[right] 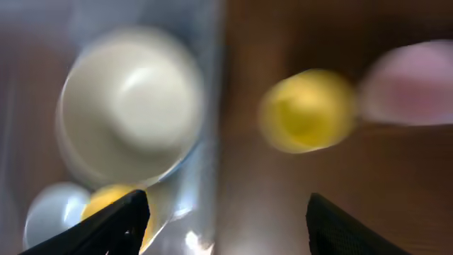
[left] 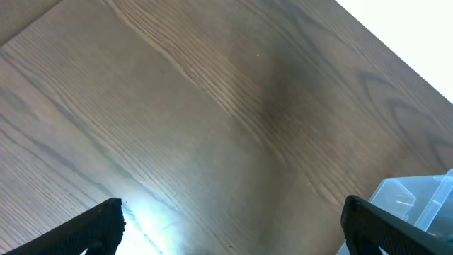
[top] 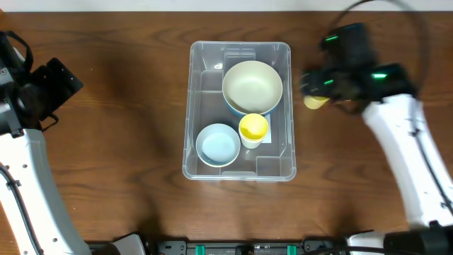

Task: Pack container
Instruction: 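Move the right gripper to the light blue cup, then grasp the light blue cup and lower it into the yellow cup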

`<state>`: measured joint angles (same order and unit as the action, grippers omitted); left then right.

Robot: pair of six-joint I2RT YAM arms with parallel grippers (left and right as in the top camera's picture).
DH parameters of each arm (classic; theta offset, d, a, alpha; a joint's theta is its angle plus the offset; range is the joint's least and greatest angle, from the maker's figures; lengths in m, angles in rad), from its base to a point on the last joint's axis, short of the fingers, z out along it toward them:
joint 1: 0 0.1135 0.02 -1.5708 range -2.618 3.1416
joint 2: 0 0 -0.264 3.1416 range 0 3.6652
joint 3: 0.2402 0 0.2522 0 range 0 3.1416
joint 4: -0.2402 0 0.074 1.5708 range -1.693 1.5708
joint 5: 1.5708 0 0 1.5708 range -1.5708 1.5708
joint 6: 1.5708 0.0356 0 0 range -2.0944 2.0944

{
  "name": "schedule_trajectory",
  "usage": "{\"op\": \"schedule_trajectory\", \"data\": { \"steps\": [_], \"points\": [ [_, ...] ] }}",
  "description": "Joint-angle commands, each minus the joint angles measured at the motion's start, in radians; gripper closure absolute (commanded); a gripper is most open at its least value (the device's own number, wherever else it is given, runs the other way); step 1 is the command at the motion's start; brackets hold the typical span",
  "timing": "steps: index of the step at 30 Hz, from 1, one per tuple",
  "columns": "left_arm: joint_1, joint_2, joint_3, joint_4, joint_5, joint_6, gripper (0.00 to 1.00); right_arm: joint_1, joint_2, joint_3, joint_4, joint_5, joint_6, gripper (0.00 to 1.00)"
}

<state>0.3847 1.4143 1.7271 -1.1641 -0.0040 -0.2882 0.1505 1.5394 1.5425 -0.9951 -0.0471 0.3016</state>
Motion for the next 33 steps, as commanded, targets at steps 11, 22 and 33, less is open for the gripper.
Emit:
{"op": "schedule_trajectory", "data": {
  "steps": [11,22,33],
  "points": [
    [0.005,0.005,-0.008,-0.003,-0.008,-0.002,0.02,-0.555,0.147,0.015,0.109,0.005,0.064,0.31],
    [0.005,0.005,-0.008,-0.003,-0.008,-0.002,0.02,-0.581,0.446,0.015,0.248,-0.179,0.041,0.43],
    [0.005,0.005,-0.008,-0.003,-0.008,-0.002,0.02,-0.585,0.486,0.015,0.211,0.084,0.069,0.73]
  ]
}}
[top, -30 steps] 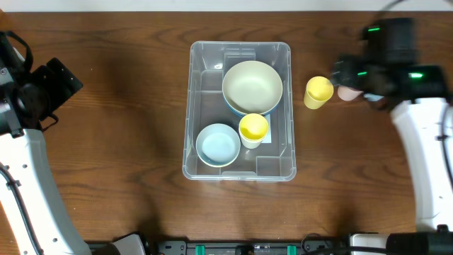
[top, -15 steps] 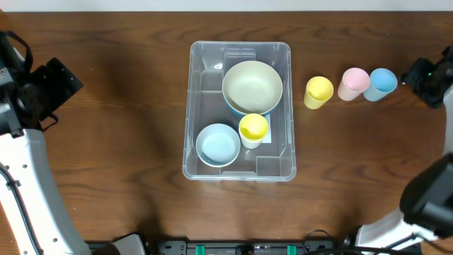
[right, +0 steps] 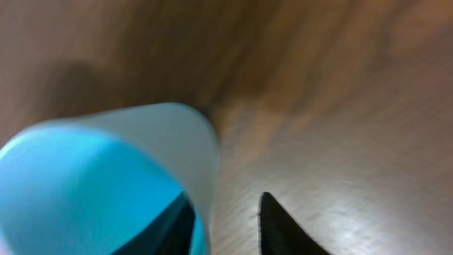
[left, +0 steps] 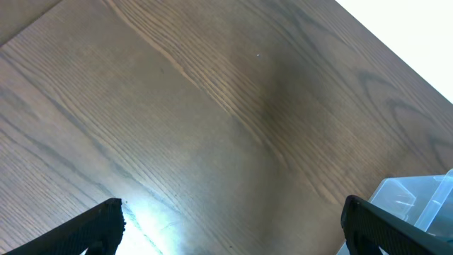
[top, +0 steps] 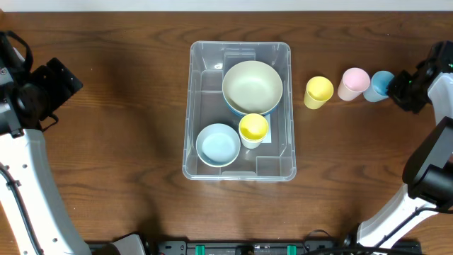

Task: Pack container
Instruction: 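Grasp the light blue cup and lower it into the yellow cup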

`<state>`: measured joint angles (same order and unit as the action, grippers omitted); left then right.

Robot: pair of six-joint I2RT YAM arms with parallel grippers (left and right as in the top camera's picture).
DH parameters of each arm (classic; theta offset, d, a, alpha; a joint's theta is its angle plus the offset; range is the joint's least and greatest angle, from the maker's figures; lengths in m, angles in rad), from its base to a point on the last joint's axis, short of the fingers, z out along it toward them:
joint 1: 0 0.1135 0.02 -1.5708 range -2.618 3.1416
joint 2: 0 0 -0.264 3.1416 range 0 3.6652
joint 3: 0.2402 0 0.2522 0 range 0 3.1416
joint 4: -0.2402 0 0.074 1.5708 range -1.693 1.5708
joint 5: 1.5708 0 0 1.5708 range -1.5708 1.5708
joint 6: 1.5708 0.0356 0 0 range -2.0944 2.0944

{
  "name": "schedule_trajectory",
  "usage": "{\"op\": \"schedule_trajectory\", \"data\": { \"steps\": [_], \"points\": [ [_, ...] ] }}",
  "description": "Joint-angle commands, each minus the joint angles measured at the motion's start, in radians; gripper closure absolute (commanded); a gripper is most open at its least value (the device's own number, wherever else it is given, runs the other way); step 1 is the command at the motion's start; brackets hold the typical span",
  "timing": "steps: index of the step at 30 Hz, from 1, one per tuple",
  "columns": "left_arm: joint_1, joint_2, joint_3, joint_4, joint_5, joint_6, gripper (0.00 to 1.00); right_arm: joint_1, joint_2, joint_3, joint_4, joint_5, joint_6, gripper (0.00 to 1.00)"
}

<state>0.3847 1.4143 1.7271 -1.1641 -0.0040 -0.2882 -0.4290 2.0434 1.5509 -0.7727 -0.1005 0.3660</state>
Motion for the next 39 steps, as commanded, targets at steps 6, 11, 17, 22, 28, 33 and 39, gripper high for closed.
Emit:
{"op": "schedule_trajectory", "data": {
  "steps": [6,11,17,22,28,33,39],
  "points": [
    [0.005,0.005,-0.008,-0.003,-0.008,-0.002,0.02,-0.005,-0.124,0.006,-0.033,0.213,0.003,0.97],
    [0.005,0.005,-0.008,-0.003,-0.008,-0.002,0.02,0.028,-0.299,0.006,-0.031,0.213,0.003,0.99],
    [0.005,0.005,-0.008,-0.003,-0.008,-0.002,0.02,0.139,-0.492,0.006,-0.059,0.114,-0.014,0.99],
    [0.005,0.005,-0.008,-0.003,-0.008,-0.002,0.02,0.354,-0.605,0.006,-0.096,-0.044,-0.043,0.99],
    [0.005,0.005,-0.008,-0.003,-0.008,-0.002,0.02,0.666,-0.621,0.006,-0.200,-0.065,-0.072,0.99],
    [0.005,0.005,-0.008,-0.003,-0.008,-0.002,0.02,0.867,-0.545,0.006,-0.251,-0.061,-0.124,0.99],
    [0.005,0.005,-0.008,-0.003,-0.008,-0.002,0.02,0.965,-0.403,0.006,-0.263,0.005,-0.135,0.99]
  ]
}}
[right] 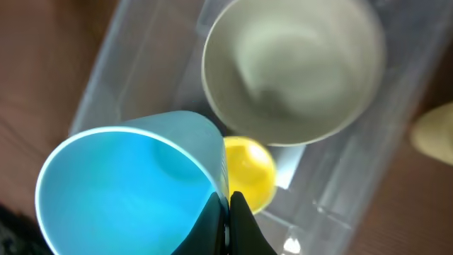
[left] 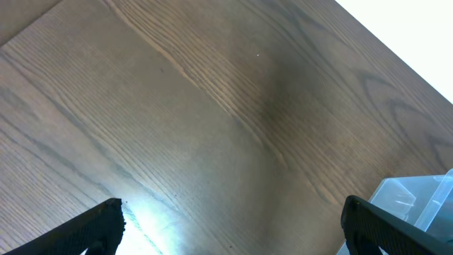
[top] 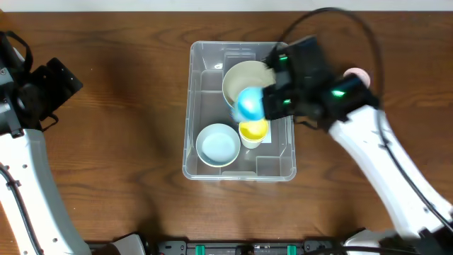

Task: Pack container
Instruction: 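Grasp the light blue cup and lower it into the yellow cup, then move the right gripper back to the pink cup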

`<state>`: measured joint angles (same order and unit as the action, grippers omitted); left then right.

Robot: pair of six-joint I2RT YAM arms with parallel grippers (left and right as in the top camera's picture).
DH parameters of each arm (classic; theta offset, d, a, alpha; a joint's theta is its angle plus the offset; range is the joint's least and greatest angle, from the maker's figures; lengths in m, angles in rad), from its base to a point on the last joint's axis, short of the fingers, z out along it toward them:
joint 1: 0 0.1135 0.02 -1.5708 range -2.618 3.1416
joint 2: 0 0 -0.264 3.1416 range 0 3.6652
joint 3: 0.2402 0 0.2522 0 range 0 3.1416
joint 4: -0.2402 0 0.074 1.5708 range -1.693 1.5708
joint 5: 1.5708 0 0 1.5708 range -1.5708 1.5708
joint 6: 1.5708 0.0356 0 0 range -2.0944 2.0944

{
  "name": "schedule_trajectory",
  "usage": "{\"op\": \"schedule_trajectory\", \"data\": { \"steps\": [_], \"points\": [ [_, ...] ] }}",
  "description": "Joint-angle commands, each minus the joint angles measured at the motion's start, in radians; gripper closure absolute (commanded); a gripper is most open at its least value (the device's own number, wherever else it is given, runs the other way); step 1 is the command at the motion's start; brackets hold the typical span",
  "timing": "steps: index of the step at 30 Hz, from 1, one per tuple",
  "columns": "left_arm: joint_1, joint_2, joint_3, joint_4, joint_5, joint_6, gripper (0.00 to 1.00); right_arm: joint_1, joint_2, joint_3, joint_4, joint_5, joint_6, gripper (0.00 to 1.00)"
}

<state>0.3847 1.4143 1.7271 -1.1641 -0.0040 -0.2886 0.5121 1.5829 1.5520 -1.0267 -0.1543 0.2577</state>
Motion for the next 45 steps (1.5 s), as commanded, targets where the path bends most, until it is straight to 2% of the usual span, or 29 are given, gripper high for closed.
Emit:
{"op": "schedule_trajectory", "data": {
  "steps": [1,9,15,16,17,18,21,23,28,33,38,40,45],
  "points": [
    [0.005,0.005,-0.008,-0.003,-0.008,-0.002,0.02,0.026,0.079,0.005,-0.012,0.098,-0.026,0.99],
    [0.005,0.005,-0.008,-0.003,-0.008,-0.002,0.02,0.018,0.117,0.005,-0.016,0.139,-0.020,0.99],
    [0.005,0.005,-0.008,-0.003,-0.008,-0.002,0.02,0.018,0.119,0.004,-0.093,0.147,-0.030,0.99],
    [0.005,0.005,-0.008,-0.003,-0.008,-0.002,0.02,0.018,0.119,0.004,-0.096,0.156,-0.031,0.92],
    [0.005,0.005,-0.008,-0.003,-0.008,-0.002,0.02,0.018,0.118,0.005,-0.092,0.168,-0.031,0.69],
    [0.005,0.005,-0.008,-0.003,-0.008,-0.002,0.02,0.018,0.116,0.005,-0.087,0.173,-0.031,0.59],
    [0.005,0.005,-0.008,-0.003,-0.008,-0.002,0.02,0.005,0.093,0.005,-0.054,0.177,-0.027,0.52],
    [0.005,0.005,-0.008,-0.003,-0.008,-0.002,0.02,-0.014,0.060,0.006,-0.027,0.183,-0.027,0.44],
    [0.005,0.005,-0.008,-0.003,-0.008,-0.002,0.02,-0.197,-0.049,0.006,0.021,0.238,0.034,0.33],
    [0.005,0.005,-0.008,-0.003,-0.008,-0.002,0.02,-0.500,-0.073,0.005,0.054,0.228,0.064,0.32],
    [0.005,0.005,-0.008,-0.003,-0.008,-0.002,0.02,-0.744,0.008,0.005,0.096,0.165,0.079,0.33],
    [0.005,0.005,-0.008,-0.003,-0.008,-0.002,0.02,-0.799,0.059,0.005,0.119,0.133,0.086,0.29],
    [0.005,0.005,-0.008,-0.003,-0.008,-0.002,0.02,-0.835,0.209,0.005,0.176,-0.020,0.077,0.33]
  ]
}}
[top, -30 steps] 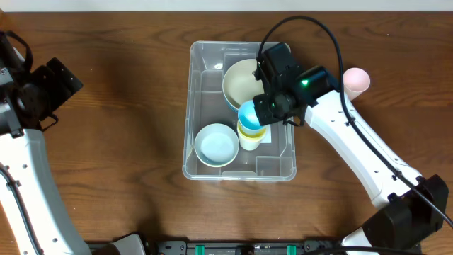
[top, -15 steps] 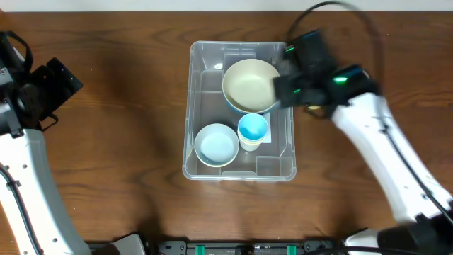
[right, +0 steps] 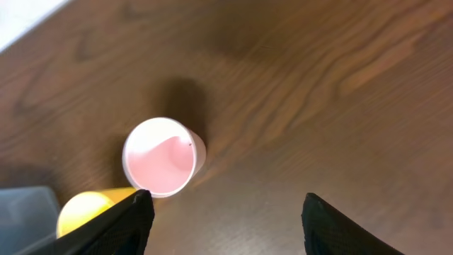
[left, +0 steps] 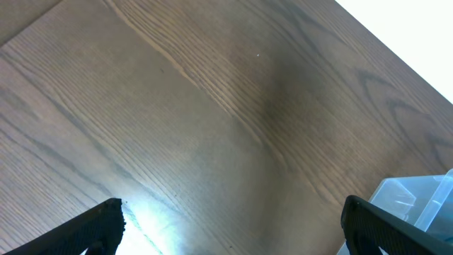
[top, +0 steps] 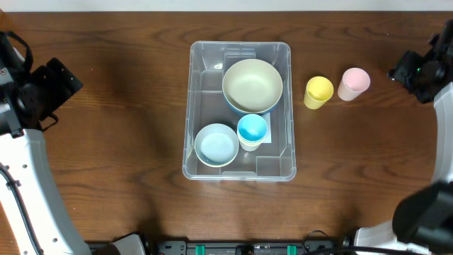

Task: Pack container
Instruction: 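Move the right gripper back to the pink cup, then grasp the pink cup's rim with the right gripper and lift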

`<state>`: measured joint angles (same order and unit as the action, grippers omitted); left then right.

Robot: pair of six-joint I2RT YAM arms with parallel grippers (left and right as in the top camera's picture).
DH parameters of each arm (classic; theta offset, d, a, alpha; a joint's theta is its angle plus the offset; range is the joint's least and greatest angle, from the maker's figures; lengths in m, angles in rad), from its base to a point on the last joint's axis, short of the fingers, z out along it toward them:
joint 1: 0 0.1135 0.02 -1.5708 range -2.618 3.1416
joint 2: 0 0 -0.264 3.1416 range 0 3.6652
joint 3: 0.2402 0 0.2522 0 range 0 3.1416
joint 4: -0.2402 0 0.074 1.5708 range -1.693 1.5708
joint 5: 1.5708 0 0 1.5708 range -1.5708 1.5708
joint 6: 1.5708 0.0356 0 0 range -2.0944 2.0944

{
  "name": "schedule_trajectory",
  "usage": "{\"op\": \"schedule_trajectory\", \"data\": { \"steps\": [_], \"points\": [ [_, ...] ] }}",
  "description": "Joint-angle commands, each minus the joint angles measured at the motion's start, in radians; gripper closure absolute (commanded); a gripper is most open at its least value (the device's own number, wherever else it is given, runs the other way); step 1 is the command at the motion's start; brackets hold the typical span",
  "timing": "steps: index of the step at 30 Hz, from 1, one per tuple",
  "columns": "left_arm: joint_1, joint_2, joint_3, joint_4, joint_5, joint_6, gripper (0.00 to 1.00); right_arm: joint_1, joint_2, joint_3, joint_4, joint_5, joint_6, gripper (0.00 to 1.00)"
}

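Note:
The clear plastic container point(top: 204, 67) sits mid-table. Inside it are a large cream bowl point(top: 252, 86), a small pale blue bowl point(top: 216, 144) and a blue cup point(top: 252, 130) nested in another cup. To its right on the table stand a yellow cup point(top: 318, 91) and a pink cup point(top: 353, 83). The right wrist view shows the pink cup point(right: 161, 156) and an edge of the yellow cup point(right: 88, 212). My right gripper point(right: 225, 221) is open and empty, at the far right just past the pink cup. My left gripper point(left: 233, 228) hangs open over bare wood at the far left.
A corner of the container point(left: 416, 198) shows at the lower right of the left wrist view. The brown wooden table point(top: 113, 142) spreads around the container. A white strip point(top: 226, 5) runs along the table's far edge.
The blue cup was held in my right gripper above the container; now it sits nested in the yellow cup inside. My right gripper has let go and moved to the far right near the pink cup.
My right gripper was near the yellow cup beside the container. Then it was at the far right around the blue cup standing beside the pink one. Then it held the blue cup over the container. Now the blue cup rests inside and the gripper is back right.

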<state>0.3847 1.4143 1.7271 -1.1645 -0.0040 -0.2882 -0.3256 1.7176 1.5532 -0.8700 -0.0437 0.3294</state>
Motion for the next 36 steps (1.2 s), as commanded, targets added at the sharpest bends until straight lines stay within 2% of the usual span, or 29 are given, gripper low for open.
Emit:
{"op": "schedule_trajectory", "data": {
  "steps": [1,5,9,13,16,19,21,27,31,36],
  "points": [
    [0.005,0.005,-0.008,-0.002,-0.008,-0.002,0.02,0.007,0.103,0.004,0.041,-0.163,-0.015,0.32],
    [0.005,0.005,-0.008,-0.002,-0.008,-0.002,0.02,0.025,0.212,0.004,0.128,-0.273,-0.061,0.33],
    [0.005,0.005,-0.008,-0.002,-0.008,-0.002,0.02,0.031,0.282,0.004,0.143,-0.296,-0.056,0.47],
    [0.005,0.005,-0.008,-0.002,-0.008,-0.002,0.02,0.031,0.314,0.004,0.123,-0.249,-0.040,0.56],
    [0.005,0.005,-0.008,-0.002,-0.008,-0.002,0.02,0.028,0.301,0.004,0.114,-0.175,-0.038,0.71],
    [0.005,0.005,-0.008,-0.002,-0.008,-0.002,0.02,0.023,0.273,0.004,0.114,-0.129,-0.034,0.93],
    [0.005,0.005,-0.008,-0.002,-0.008,-0.002,0.02,0.018,0.243,0.004,0.114,-0.104,-0.010,0.99],
    [0.005,0.005,-0.008,-0.002,-0.008,-0.002,0.02,0.022,0.088,0.004,0.106,-0.064,-0.008,0.99],
    [0.005,0.005,-0.008,-0.002,-0.008,-0.002,0.02,0.054,-0.077,0.004,0.087,-0.094,0.006,0.99],
    [0.005,0.005,-0.008,-0.002,-0.008,-0.002,0.02,0.199,-0.267,0.004,0.016,-0.207,-0.031,0.99]
  ]
}}
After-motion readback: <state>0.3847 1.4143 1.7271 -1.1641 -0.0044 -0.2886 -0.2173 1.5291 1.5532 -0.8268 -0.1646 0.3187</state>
